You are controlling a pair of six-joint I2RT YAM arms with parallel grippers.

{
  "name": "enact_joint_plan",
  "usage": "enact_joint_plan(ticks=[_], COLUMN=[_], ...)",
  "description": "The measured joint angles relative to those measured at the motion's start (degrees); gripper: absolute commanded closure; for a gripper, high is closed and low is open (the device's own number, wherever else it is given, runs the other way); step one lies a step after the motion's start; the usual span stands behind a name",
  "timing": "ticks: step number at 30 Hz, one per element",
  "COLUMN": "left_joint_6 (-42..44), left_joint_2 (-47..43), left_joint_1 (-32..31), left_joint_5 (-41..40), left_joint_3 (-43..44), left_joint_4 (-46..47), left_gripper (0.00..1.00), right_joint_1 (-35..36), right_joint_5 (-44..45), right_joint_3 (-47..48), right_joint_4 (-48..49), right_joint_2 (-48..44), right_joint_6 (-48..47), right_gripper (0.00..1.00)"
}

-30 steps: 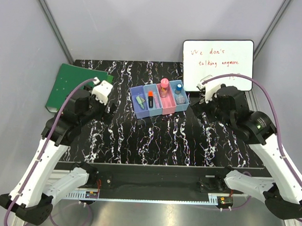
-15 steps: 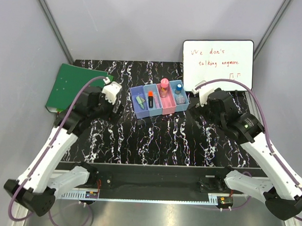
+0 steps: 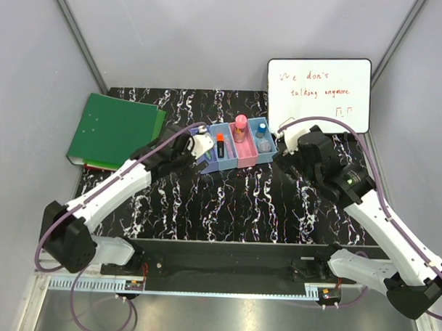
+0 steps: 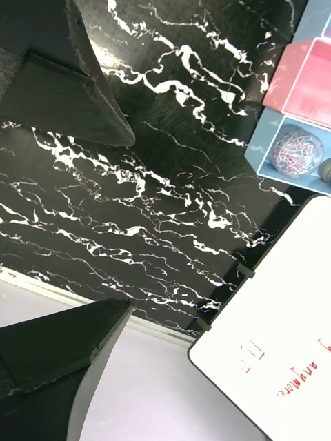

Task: Sort the stationery into containers
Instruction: Move the storage box to the center of the board.

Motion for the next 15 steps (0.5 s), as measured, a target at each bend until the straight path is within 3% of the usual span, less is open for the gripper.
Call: enact_joint_plan(ticks=[6, 15], left_joint_6=[8.76, 13.97], left_joint_2=[8.39, 18.67], left_joint_1=[0.02, 0.02], left_joint_5=[3.19, 9.81], left_joint_3=[1.88, 6.27], left_joint_4=[5.11, 7.74], left_gripper=[0.01, 0.03], right_joint_1=[0.00, 0.00], right_joint_5=[1.09, 4.00], right_joint_3=[-0.96, -1.84], right_joint_4=[0.87, 2.14], right_joint_2=[0.66, 0.92], right_joint_6=[-2.03, -4.11], right_gripper=[0.00, 0.00])
